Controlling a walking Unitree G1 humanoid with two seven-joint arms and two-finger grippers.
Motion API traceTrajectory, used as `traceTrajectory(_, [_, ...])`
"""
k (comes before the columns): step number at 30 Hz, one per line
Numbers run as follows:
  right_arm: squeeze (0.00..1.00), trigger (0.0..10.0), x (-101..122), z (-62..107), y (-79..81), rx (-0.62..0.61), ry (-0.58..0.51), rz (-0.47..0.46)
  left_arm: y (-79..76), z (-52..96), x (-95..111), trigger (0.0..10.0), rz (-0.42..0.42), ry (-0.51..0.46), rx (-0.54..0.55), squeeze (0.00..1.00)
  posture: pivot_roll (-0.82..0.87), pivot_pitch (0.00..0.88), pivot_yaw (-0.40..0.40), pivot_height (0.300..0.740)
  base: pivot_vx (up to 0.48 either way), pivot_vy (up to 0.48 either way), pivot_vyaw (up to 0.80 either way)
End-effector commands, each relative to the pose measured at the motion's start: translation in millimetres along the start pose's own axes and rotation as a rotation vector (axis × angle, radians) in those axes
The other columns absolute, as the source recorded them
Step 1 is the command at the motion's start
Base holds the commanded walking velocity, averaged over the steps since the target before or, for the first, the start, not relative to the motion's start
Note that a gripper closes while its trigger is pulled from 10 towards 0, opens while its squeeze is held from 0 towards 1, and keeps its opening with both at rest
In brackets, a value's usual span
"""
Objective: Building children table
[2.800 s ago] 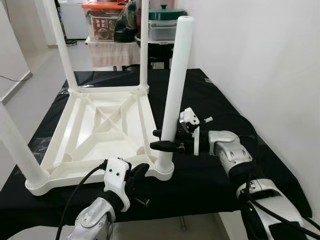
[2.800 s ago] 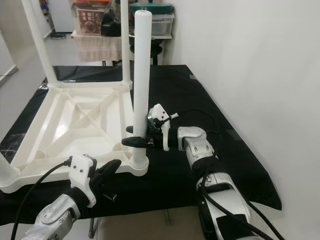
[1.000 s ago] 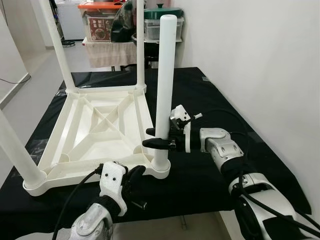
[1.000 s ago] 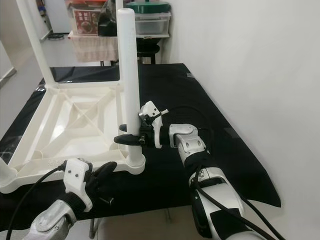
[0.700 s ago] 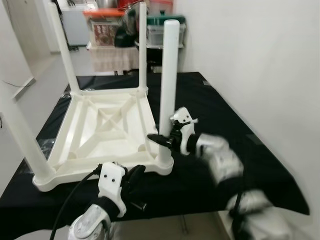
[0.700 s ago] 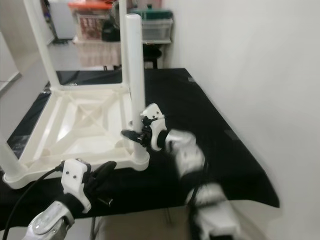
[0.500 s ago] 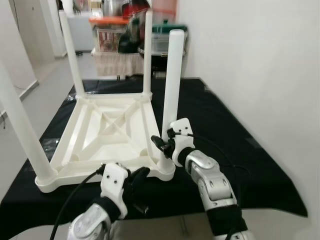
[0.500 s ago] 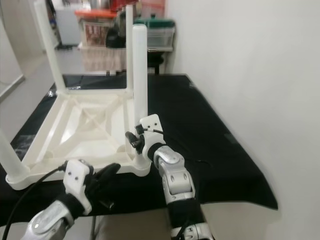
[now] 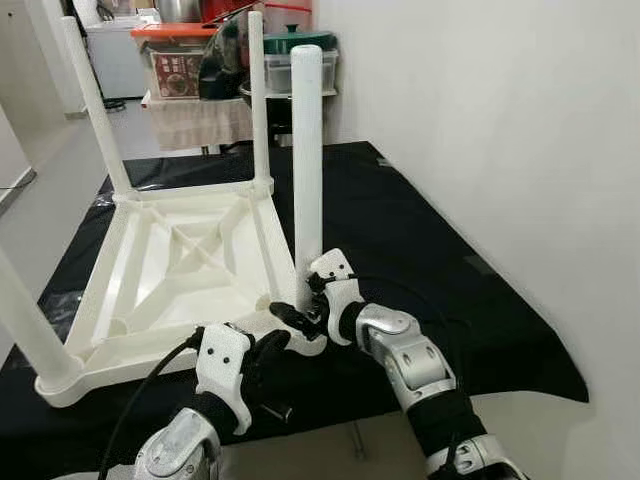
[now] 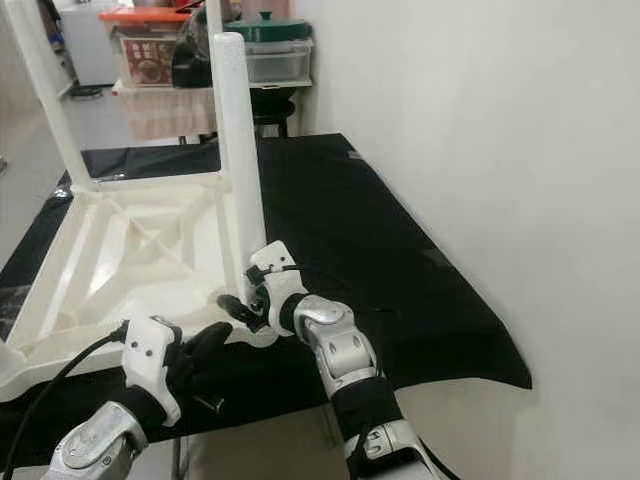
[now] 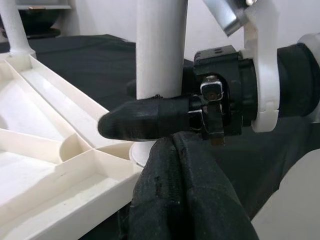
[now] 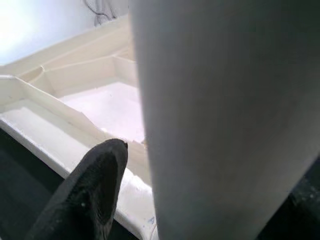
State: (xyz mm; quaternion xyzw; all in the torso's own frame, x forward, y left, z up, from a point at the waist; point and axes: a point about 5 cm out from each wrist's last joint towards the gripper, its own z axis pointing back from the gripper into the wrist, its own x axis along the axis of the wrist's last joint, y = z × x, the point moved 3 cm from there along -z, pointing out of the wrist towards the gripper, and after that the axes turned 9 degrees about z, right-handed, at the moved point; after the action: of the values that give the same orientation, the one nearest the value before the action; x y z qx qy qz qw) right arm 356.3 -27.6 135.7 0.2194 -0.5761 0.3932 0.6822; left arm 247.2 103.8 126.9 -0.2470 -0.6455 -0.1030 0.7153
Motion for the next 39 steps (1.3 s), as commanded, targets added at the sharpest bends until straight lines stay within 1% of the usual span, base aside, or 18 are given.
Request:
traceTrajectory(1, [0.00,10.0,16,-1.4,0.4,0.105,-0.072,0.057,0.7,0.1,-1,10.0,-0.003,0.017,-0.006,0.00,0.06,0.000,-0.047,0.740,0.000,0.000,0.00])
traceTrajectory(3, [0.00,10.0,19,4.4,-5.6,0.248,-0.096,0.095,-0.1,0.4,-2,10.0,-0.003,0.018,-0.005,0.00,0.07,0.000,-0.058,0.740,0.000,0.000,0.00])
traceTrajectory(6, [0.00,10.0,19,5.1,-14.6,0.304,-0.092,0.112,-0.4,0.5,-2,10.0,-0.001,0.018,-0.002,0.00,0.07,0.000,-0.063,0.740,0.000,0.000,0.00])
traceTrajectory(9, [0.00,10.0,25,5.2,-29.9,0.295,-0.083,0.101,-1.9,0.3,-3,10.0,0.002,0.018,-0.002,0.00,0.08,0.000,-0.069,0.740,0.000,0.000,0.00])
traceTrajectory(14, [0.00,10.0,30,7.4,-35.0,0.310,-0.098,0.081,-3.5,0.0,-3,10.0,0.004,0.018,-0.003,0.00,0.08,0.000,-0.074,0.740,0.000,0.000,0.00])
traceTrajectory(15, [0.00,1.0,32,9.9,-36.4,0.335,-0.110,0.074,-4.5,-0.1,-4,10.0,0.006,0.018,-0.003,0.00,0.08,0.000,-0.076,0.740,0.000,0.000,0.00])
traceTrajectory(16, [0.00,1.0,32,9.9,-36.4,0.335,-0.110,0.074,-4.5,-0.1,-4,10.0,0.006,0.018,-0.003,0.00,0.08,0.000,-0.076,0.740,0.000,0.000,0.00])
traceTrajectory(17, [0.00,0.0,33,12.3,-37.1,0.365,-0.115,0.076,-5.4,-0.3,-4,10.0,0.008,0.019,-0.004,0.00,0.08,0.000,-0.076,0.740,0.000,0.000,0.00])
traceTrajectory(22, [0.00,0.0,30,17.9,-39.6,0.402,-0.114,0.098,-6.4,-0.6,-6,10.0,0.011,0.020,-0.005,0.00,0.07,0.000,-0.072,0.740,0.000,0.000,0.00])
traceTrajectory(28, [0.00,0.0,17,22.9,-43.7,0.348,-0.116,0.121,-6.9,-0.2,-6,10.0,0.012,0.023,-0.007,0.00,0.06,0.000,-0.069,0.740,0.000,0.000,0.00])
traceTrajectory(30, [0.00,0.0,-1,23.7,-39.9,0.268,-0.070,0.121,-5.8,0.7,-6,10.0,0.013,0.024,-0.006,0.00,0.06,0.000,-0.069,0.740,0.000,0.000,0.00])
traceTrajectory(31, [0.00,0.0,-19,14.9,-39.7,0.071,0.018,0.052,-4.7,1.5,-7,10.0,0.012,0.025,-0.005,0.00,0.05,0.000,-0.073,0.740,0.000,0.000,0.00])
traceTrajectory(32, [0.00,0.0,-19,14.9,-39.7,0.071,0.018,0.052,-4.7,1.5,-7,10.0,0.012,0.025,-0.005,0.00,0.05,0.000,-0.073,0.740,0.000,0.000,0.00])
traceTrajectory(33, [0.00,0.0,-33,11.3,-40.3,-0.072,0.091,0.011,-4.0,2.1,-7,10.0,0.010,0.026,-0.005,0.00,0.05,0.000,-0.073,0.740,0.000,0.000,0.00])
traceTrajectory(34, [0.00,0.0,-43,4.9,-6.8,-0.107,0.116,-0.032,-3.1,1.8,-5,10.0,0.008,0.026,-0.004,0.00,0.06,0.000,-0.063,0.740,0.000,0.000,0.00])
traceTrajectory(35, [0.00,0.0,-44,4.3,16.7,-0.121,0.113,-0.066,-2.6,1.6,-4,10.0,0.007,0.025,-0.004,0.00,0.06,0.000,-0.063,0.740,0.000,0.000,0.00])
traceTrajectory(36, [0.00,0.0,-36,4.7,14.0,-0.189,0.088,-0.037,-1.4,1.7,-5,10.0,-0.003,0.033,-0.008,0.00,0.02,0.000,-0.028,0.740,0.000,0.000,0.00])
traceTrajectory(39, [0.00,0.0,-38,2.1,-15.2,-0.320,0.116,-0.090,1.4,-0.2,-5,10.0,0.001,0.032,0.001,0.00,0.02,0.000,-0.022,0.740,0.000,0.000,0.00])
